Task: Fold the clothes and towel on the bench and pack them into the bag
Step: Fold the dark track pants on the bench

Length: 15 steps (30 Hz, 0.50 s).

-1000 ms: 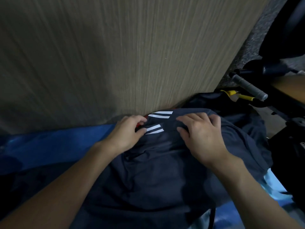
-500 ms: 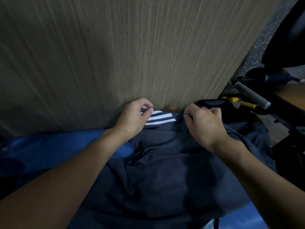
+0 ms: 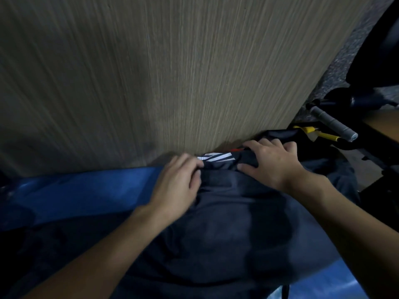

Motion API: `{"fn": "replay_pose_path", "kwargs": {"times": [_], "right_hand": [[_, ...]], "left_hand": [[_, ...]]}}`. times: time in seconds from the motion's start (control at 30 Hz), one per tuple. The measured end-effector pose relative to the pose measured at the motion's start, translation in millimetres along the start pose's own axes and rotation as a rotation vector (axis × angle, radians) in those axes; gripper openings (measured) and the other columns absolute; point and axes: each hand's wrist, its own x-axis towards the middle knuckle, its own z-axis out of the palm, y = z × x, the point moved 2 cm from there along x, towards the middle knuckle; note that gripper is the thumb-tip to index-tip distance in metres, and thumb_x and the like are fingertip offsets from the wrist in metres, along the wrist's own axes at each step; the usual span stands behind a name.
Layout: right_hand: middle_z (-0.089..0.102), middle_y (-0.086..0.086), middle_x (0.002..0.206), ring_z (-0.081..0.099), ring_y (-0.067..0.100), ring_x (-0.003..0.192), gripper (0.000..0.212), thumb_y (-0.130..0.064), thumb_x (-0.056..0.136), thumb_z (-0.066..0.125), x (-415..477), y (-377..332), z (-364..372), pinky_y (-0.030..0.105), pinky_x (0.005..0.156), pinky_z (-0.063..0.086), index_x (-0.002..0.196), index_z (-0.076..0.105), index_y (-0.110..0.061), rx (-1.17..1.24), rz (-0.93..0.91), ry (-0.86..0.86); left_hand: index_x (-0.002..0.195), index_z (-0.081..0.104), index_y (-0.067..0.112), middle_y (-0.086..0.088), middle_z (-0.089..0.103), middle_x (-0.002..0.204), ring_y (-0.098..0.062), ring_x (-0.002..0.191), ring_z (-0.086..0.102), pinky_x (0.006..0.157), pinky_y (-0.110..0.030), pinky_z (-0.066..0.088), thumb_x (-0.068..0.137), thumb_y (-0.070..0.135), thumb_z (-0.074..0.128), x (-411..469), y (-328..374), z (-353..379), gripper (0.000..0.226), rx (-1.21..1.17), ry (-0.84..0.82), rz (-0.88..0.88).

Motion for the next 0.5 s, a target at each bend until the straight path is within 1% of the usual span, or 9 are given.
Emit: {"fn": "replay_pose_path", "kwargs": {"times": [0.03, 0.07, 0.13, 0.17, 0.23, 0.3, 0.33, 0.4, 0.5], "right_hand": [[0.053, 0.000, 0.126, 0.044, 0.027, 0.121, 0.058, -0.067, 0.085, 0.049, -2, 2, -1, 0.046, 0.098, 0.028, 0.132, 0.045, -0.033, -0.026, -0.008, -0.013], [0.053, 0.000, 0.128, 0.043, 0.027, 0.122, 0.059, -0.066, 0.086, 0.049, -3, 3, -2, 0.046, 0.098, 0.027, 0.134, 0.043, -0.033, -0.050, -0.009, -0.024], [0.051, 0.000, 0.132, 0.042, 0.027, 0.125, 0.056, -0.062, 0.090, 0.047, -5, 6, -4, 0.046, 0.098, 0.027, 0.137, 0.042, -0.032, -0.091, 0.000, -0.049], [0.052, 0.000, 0.131, 0.042, 0.026, 0.124, 0.052, -0.059, 0.093, 0.045, -6, 7, -5, 0.045, 0.098, 0.027, 0.136, 0.044, -0.031, -0.096, 0.008, -0.055], [0.056, -0.001, 0.124, 0.044, 0.025, 0.120, 0.039, -0.052, 0.097, 0.042, -9, 11, -9, 0.044, 0.095, 0.026, 0.127, 0.050, -0.029, -0.074, 0.021, -0.038], [0.059, -0.002, 0.118, 0.046, 0.023, 0.116, 0.031, -0.048, 0.099, 0.041, -11, 17, -12, 0.043, 0.093, 0.026, 0.118, 0.055, -0.028, -0.021, 0.042, -0.021], [0.059, -0.002, 0.117, 0.048, 0.023, 0.115, 0.031, -0.047, 0.099, 0.040, -12, 20, -13, 0.042, 0.093, 0.026, 0.118, 0.055, -0.028, 0.023, 0.061, -0.018], [0.058, -0.001, 0.119, 0.050, 0.024, 0.116, 0.039, -0.051, 0.098, 0.040, -15, 27, -16, 0.042, 0.094, 0.026, 0.127, 0.051, -0.028, 0.084, 0.098, -0.015], [0.056, 0.000, 0.125, 0.047, 0.025, 0.120, 0.053, -0.059, 0.093, 0.044, -24, 37, -22, 0.043, 0.096, 0.027, 0.138, 0.042, -0.029, 0.078, 0.113, -0.006]], "left_hand": [[0.112, 0.063, 0.016, 0.000, 0.060, 0.112, -0.025, 0.105, 0.056, 0.091, -0.045, 0.048, 0.095, 0.033, 0.042, -12, 7, 3, 0.032, 0.023, -0.065, 0.001], [0.123, 0.060, 0.019, 0.001, 0.058, 0.124, -0.023, 0.116, 0.054, 0.098, -0.043, 0.045, 0.095, 0.044, 0.034, -23, 13, 6, 0.046, 0.071, -0.164, -0.020], [0.150, 0.036, 0.030, 0.004, 0.035, 0.155, -0.017, 0.143, 0.031, 0.116, -0.038, 0.028, 0.092, 0.059, 0.014, -39, 16, 16, 0.068, 0.209, -0.368, -0.061], [0.155, 0.021, 0.034, 0.006, 0.021, 0.163, -0.015, 0.149, 0.018, 0.121, -0.037, 0.019, 0.090, 0.061, 0.007, -43, 15, 19, 0.072, 0.249, -0.427, -0.062], [0.157, 0.005, 0.039, 0.008, 0.007, 0.166, -0.013, 0.152, 0.005, 0.123, -0.038, 0.010, 0.090, 0.061, 0.000, -45, 14, 22, 0.071, 0.258, -0.452, -0.054], [0.157, 0.002, 0.040, 0.008, 0.005, 0.166, -0.012, 0.153, 0.003, 0.123, -0.038, 0.008, 0.089, 0.061, -0.002, -43, 13, 21, 0.071, 0.242, -0.454, -0.058], [0.157, 0.003, 0.040, 0.008, 0.005, 0.167, -0.013, 0.153, 0.002, 0.124, -0.039, 0.008, 0.088, 0.061, -0.004, -41, 15, 20, 0.072, 0.237, -0.459, -0.062], [0.157, 0.007, 0.039, 0.007, 0.007, 0.166, -0.014, 0.153, 0.003, 0.124, -0.039, 0.005, 0.088, 0.060, -0.004, -36, 21, 15, 0.073, 0.244, -0.446, -0.054], [0.156, 0.024, 0.031, 0.005, 0.019, 0.164, -0.015, 0.152, 0.012, 0.123, -0.036, 0.008, 0.090, 0.057, 0.002, -11, 37, 10, 0.074, 0.185, -0.370, -0.018]]}}
